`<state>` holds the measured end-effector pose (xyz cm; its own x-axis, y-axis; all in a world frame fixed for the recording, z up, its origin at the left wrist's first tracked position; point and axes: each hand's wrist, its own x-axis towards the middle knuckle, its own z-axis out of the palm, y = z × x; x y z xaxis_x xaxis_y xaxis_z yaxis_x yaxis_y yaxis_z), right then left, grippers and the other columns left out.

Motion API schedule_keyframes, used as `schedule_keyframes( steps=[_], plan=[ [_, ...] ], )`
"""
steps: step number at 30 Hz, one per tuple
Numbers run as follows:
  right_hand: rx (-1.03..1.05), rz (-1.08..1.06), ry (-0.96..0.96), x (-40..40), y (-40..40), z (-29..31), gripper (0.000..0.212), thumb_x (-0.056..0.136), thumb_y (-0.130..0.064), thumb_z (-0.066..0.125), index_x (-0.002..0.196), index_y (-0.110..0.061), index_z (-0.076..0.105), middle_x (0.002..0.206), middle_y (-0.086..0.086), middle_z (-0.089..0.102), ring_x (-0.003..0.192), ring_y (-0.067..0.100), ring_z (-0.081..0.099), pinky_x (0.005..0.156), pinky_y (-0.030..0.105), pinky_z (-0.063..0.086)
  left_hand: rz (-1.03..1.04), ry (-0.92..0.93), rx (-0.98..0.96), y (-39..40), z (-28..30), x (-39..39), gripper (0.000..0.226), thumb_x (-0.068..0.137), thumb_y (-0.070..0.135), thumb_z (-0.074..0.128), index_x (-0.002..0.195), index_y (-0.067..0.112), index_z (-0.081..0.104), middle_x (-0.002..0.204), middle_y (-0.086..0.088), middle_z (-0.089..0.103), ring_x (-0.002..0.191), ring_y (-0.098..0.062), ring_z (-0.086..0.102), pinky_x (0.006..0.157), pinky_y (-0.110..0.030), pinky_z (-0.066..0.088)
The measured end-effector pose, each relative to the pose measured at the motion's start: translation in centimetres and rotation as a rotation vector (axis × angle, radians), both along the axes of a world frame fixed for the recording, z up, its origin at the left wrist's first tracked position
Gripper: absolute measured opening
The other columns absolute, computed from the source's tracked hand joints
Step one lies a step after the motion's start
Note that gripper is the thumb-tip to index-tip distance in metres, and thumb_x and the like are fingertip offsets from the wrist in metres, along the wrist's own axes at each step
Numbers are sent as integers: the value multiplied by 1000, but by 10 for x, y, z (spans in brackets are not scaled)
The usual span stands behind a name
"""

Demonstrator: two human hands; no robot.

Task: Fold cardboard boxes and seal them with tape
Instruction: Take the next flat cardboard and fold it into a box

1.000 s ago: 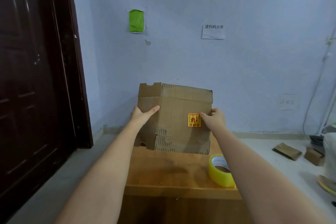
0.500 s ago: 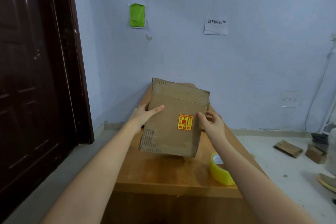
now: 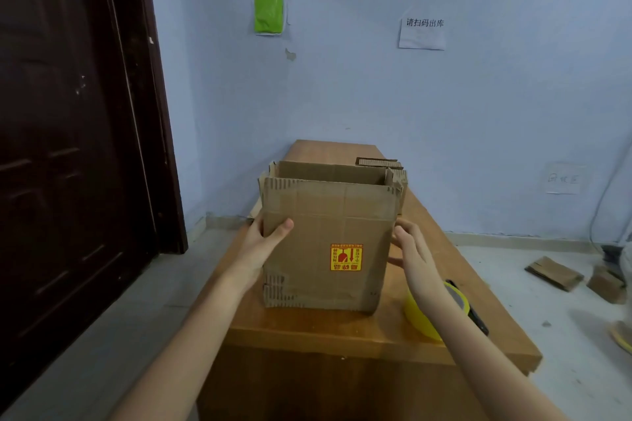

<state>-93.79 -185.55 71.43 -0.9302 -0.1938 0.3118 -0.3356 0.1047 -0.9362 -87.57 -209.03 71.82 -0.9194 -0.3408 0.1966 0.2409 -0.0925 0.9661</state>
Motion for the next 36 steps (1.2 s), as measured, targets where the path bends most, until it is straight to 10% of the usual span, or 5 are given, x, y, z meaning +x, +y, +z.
schedule_keyframes(
  steps=[10, 17, 26, 31, 36],
  plan=[
    [17, -88, 132, -5, 0, 16, 45, 95, -51, 39, 131, -24, 45, 127, -8, 54, 119, 11, 49, 102, 38, 45, 110, 59, -64, 4, 27, 7, 99, 53, 84, 56, 133, 26, 45, 133, 5, 53, 123, -14, 49, 107, -36, 36],
    [-90, -155, 84, -11, -20, 57, 48, 95, -47, 47, 130, -14, 48, 119, -1, 55, 110, 14, 51, 78, 22, 43, 171, -7, -153, 8, 53, -4, 93, 71, 86, 30, 143, 27, 40, 147, 2, 42, 137, -19, 35, 115, -44, 24],
    [-195, -88, -24, -1, -16, 51, 34, 95, -42, 48, 125, -26, 44, 116, -8, 52, 101, 4, 50, 71, 17, 39, 26, -24, -55, 8, 56, 1, 29, 91, 40, 44, 80, 19, 59, 69, 7, 60, 76, -15, 52, 75, -33, 40],
    [-133, -21, -44, -3, -10, 42, 75, 78, -58, 52, 144, -27, 34, 141, -4, 45, 128, 17, 42, 93, 25, 34, -109, 17, -69, 2, 57, 10, 51, 67, 42, 50, 106, 9, 55, 98, -13, 54, 89, -23, 47, 80, -36, 36],
    [-140, 13, -82, -2, -11, 40, 51, 97, -43, 42, 143, -24, 35, 141, -4, 43, 127, 16, 41, 93, 23, 28, -180, 17, -134, -1, 59, 12, 47, 70, 35, 43, 110, 12, 56, 94, -10, 56, 83, -20, 49, 74, -31, 38]
  ],
)
